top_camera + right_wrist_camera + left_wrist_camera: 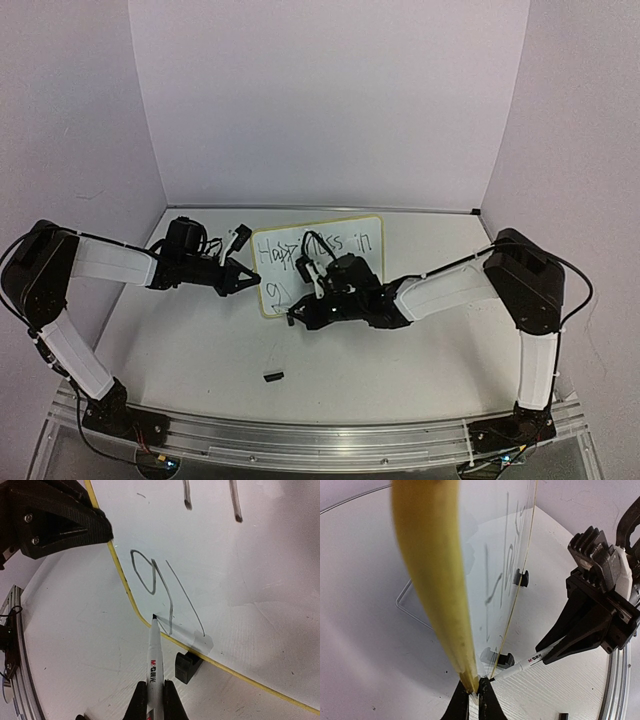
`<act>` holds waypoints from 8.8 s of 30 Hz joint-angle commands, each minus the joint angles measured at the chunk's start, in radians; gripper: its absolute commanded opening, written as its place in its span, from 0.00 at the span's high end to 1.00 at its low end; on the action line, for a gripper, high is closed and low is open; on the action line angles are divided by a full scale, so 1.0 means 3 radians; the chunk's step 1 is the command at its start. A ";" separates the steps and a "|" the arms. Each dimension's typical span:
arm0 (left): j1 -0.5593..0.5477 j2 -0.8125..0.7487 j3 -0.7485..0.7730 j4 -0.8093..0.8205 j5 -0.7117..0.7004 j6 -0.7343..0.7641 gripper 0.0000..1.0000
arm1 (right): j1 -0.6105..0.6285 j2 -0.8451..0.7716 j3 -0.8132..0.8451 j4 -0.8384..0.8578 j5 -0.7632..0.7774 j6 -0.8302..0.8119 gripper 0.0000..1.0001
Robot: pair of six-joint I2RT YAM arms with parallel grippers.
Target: Write a sentence on the whiteboard
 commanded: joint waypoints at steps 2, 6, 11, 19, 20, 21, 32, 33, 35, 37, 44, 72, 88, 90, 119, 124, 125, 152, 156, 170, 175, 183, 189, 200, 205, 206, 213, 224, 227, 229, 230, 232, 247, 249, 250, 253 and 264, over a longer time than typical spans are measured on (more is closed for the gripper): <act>0.0018 -0.0006 0.0019 -0.0035 -0.0288 0.0088 1.00 | -0.0001 -0.0471 -0.0155 0.0362 -0.0070 0.0068 1.00; 0.0021 0.0009 0.0025 -0.0027 -0.0274 0.0081 1.00 | 0.0003 -0.0678 -0.0343 0.0378 0.0159 0.0053 1.00; 0.0020 0.0004 0.0029 -0.0035 -0.0272 0.0081 1.00 | -0.0003 -0.0645 -0.0348 0.0316 0.0324 0.0021 1.00; 0.0020 -0.0016 0.0028 -0.0050 -0.0284 0.0082 1.00 | -0.0032 -0.0474 -0.0179 0.0257 0.0374 0.0034 1.00; 0.0021 -0.0016 0.0028 -0.0051 -0.0283 0.0081 1.00 | -0.0040 -0.0453 -0.0159 0.0247 0.0365 0.0036 1.00; 0.0021 -0.0017 0.0029 -0.0052 -0.0286 0.0080 1.00 | -0.0049 -0.0433 -0.0138 0.0236 0.0354 0.0038 1.00; 0.0021 -0.0008 0.0023 -0.0043 -0.0283 0.0080 1.00 | -0.0096 -0.0317 -0.0034 0.0144 0.0413 0.0077 1.00; 0.0021 -0.0011 0.0024 -0.0042 -0.0281 0.0080 1.00 | -0.0099 -0.0312 -0.0039 0.0132 0.0423 0.0088 1.00; 0.0018 -0.0010 0.0023 -0.0041 -0.0282 0.0082 1.00 | -0.0101 -0.0317 -0.0065 0.0112 0.0438 0.0103 1.00; 0.0021 -0.0016 0.0019 -0.0042 -0.0283 0.0083 1.00 | -0.0102 -0.0335 -0.0107 0.0096 0.0445 0.0119 1.00; 0.0021 -0.0004 0.0018 -0.0034 -0.0278 0.0079 1.00 | -0.0100 -0.0336 -0.0257 0.0080 0.0419 0.0227 1.00; 0.0021 -0.0007 0.0028 -0.0047 -0.0277 0.0079 1.00 | -0.0102 -0.0608 -0.0226 0.0238 0.0525 0.0227 1.00; 0.0019 -0.0014 0.0029 -0.0048 -0.0275 0.0081 1.00 | -0.0108 -0.0682 -0.0492 0.0185 0.0764 0.0375 1.00; 0.0021 -0.0012 0.0031 -0.0047 -0.0271 0.0079 1.00 | -0.0106 -0.0685 -0.0499 0.0187 0.0761 0.0371 1.00; 0.0021 -0.0035 0.0034 -0.0062 -0.0277 0.0080 1.00 | -0.0232 -0.1003 -0.0686 0.0452 -0.0013 0.0111 1.00; 0.0021 -0.0046 0.0039 -0.0070 -0.0277 0.0075 1.00 | -0.0286 -0.0919 -0.0692 0.0507 -0.0083 0.0144 1.00; 0.0021 -0.0047 0.0043 -0.0075 -0.0281 0.0080 1.00 | -0.0294 -0.0896 -0.0688 0.0521 -0.0086 0.0153 1.00; 0.0021 -0.0016 0.0047 -0.0073 -0.0277 0.0087 1.00 | -0.0401 -0.0532 -0.0469 0.0517 0.0022 0.0201 1.00; 0.0021 -0.0015 0.0046 -0.0072 -0.0277 0.0086 1.00 | -0.0401 -0.0505 -0.0421 0.0492 -0.0031 0.0144 1.00; 0.0021 0.0003 0.0059 -0.0073 -0.0274 0.0088 1.00 | -0.0392 -0.0393 -0.0485 0.0282 -0.0074 0.0119 1.00; 0.0021 0.0011 0.0065 -0.0077 -0.0265 0.0088 1.00 | -0.0387 -0.0404 -0.0486 0.0227 -0.0060 0.0101 1.00; 0.0021 0.0011 0.0070 -0.0083 -0.0268 0.0085 1.00 | -0.0386 -0.0603 -0.0508 0.0192 0.0060 0.0075 1.00; 0.0021 0.0004 0.0068 -0.0088 -0.0272 0.0085 1.00 | -0.0390 -0.0741 -0.0484 0.0195 0.0110 0.0057 1.00; 0.0020 -0.0009 0.0065 -0.0088 -0.0272 0.0091 1.00 | -0.0388 -0.0658 -0.0410 0.0197 0.0035 0.0060 1.00; 0.0019 -0.0004 0.0059 -0.0083 -0.0272 0.0091 1.00 | -0.0390 -0.0586 -0.0436 0.0197 -0.0001 0.0091 1.00; 0.0021 -0.0006 0.0059 -0.0083 -0.0272 0.0091 1.00 | -0.0387 -0.0571 -0.0436 0.0193 -0.0007 0.0097 1.00; 0.0021 -0.0002 0.0059 -0.0083 -0.0274 0.0089 1.00 | -0.0386 -0.0546 -0.0482 0.0169 0.0009 0.0127 1.00; 0.0021 -0.0003 0.0065 -0.0083 -0.0267 0.0092 1.00 | -0.0387 -0.0626 -0.0556 0.0053 0.0094 0.0114 1.00; 0.0021 -0.0009 0.0064 -0.0083 -0.0269 0.0087 1.00 | -0.0389 -0.0659 -0.0566 0.0034 0.0125 0.0103 1.00; 0.0019 -0.0016 0.0065 -0.0083 -0.0268 0.0086 1.00 | -0.0390 -0.0685 -0.0570 0.0024 0.0141 0.0094 1.00; 0.0021 -0.0014 0.0065 -0.0083 -0.0268 0.0086 1.00 | -0.0390 -0.0699 -0.0567 0.0023 0.0151 0.0089 1.00; 0.0019 -0.0016 0.0065 -0.0083 -0.0267 0.0088 1.00 | -0.0389 -0.0744 -0.0575 0.0028 0.0161 0.0085 1.00; 0.0016 -0.0032 0.0062 -0.0091 -0.0271 0.0084 1.00 | -0.0389 -0.0873 -0.0550 0.0177 -0.0008 0.0099 1.00; 0.0016 -0.0028 0.0065 -0.0098 -0.0274 0.0086 1.00 | -0.0390 -0.0815 -0.0515 0.0178 -0.0035 0.0099 1.00; 0.0016 -0.0027 0.0066 -0.0099 -0.0274 0.0085 1.00 | -0.0390 -0.0788 -0.0498 0.0177 -0.0041 0.0099 1.00; 0.0016 -0.0022 0.0075 -0.0106 -0.0272 0.0087 1.00 | -0.0388 -0.0726 -0.0467 0.0177 -0.0022 0.0108 1.00; 0.0016 -0.0009 0.0080 -0.0106 -0.0273 0.0091 1.00 | -0.0392 -0.0695 -0.0468 0.0152 0.0249 0.0158 1.00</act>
